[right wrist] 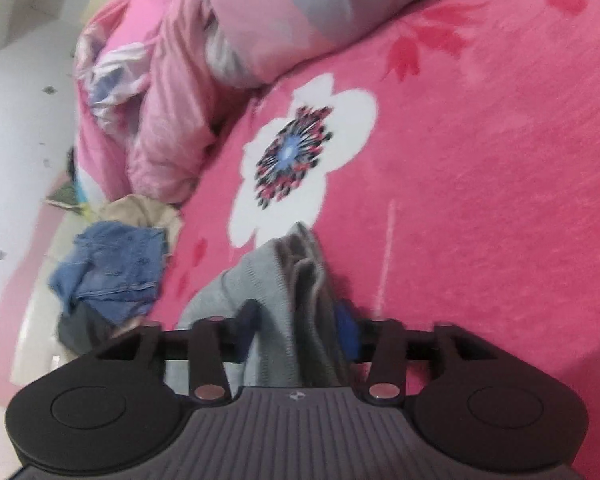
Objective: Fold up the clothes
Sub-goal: 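Open the right gripper and release the grey fabric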
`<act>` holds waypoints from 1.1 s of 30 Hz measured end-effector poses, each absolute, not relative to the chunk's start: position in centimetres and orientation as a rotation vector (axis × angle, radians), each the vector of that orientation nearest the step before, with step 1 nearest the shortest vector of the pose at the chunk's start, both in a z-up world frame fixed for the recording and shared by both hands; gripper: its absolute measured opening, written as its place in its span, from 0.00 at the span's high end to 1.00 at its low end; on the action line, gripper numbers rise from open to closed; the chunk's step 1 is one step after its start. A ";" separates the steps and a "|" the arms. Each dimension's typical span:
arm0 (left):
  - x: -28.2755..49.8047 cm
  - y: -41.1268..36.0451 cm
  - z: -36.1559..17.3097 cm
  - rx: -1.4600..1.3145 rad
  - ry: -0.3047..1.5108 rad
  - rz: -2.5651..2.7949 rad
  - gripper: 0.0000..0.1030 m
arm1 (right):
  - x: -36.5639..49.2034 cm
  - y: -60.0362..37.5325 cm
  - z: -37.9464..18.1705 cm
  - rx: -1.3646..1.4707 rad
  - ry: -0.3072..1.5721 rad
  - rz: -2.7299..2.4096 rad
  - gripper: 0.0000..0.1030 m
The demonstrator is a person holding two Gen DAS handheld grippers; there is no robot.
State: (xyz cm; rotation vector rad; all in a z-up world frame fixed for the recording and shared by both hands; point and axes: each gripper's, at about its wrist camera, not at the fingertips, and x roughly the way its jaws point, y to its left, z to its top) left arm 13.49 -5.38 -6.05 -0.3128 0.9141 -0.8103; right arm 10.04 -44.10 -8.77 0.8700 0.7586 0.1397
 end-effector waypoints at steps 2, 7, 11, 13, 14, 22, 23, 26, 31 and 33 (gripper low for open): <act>12.6 -3.6 -4.3 -0.345 0.874 -0.798 0.58 | 8.6 -44.1 -7.0 0.837 0.714 0.102 0.53; 9.7 3.6 0.0 -0.420 0.773 -0.651 0.57 | 2.7 -41.5 -1.1 0.655 0.573 0.081 0.53; 6.8 8.9 0.9 -0.450 0.725 -0.516 0.56 | -0.7 -35.0 1.4 0.448 0.576 0.165 0.53; 5.7 10.7 0.5 -0.455 0.725 -0.472 0.56 | -1.5 -31.0 1.9 0.361 0.584 0.234 0.53; 5.3 11.3 0.0 -0.450 0.735 -0.447 0.56 | -1.8 -29.0 2.1 0.324 0.584 0.271 0.54; 4.0 13.8 -4.8 -0.483 0.792 -0.403 0.56 | 0.7 -17.7 0.2 0.284 0.660 0.392 0.57; 3.9 13.8 -5.4 -0.462 0.800 -0.394 0.56 | 1.0 -17.2 -0.6 0.287 0.672 0.366 0.57; 3.8 14.0 -7.9 -0.375 0.840 -0.348 0.55 | 2.0 -16.5 -4.8 0.265 0.766 0.265 0.61; 3.3 15.6 -7.8 -0.440 0.779 -0.417 0.56 | 2.2 -16.8 -5.3 0.278 0.835 0.177 0.77; 3.1 16.3 -7.5 -0.473 0.738 -0.443 0.56 | 2.7 -15.4 -2.8 0.256 0.789 0.219 0.77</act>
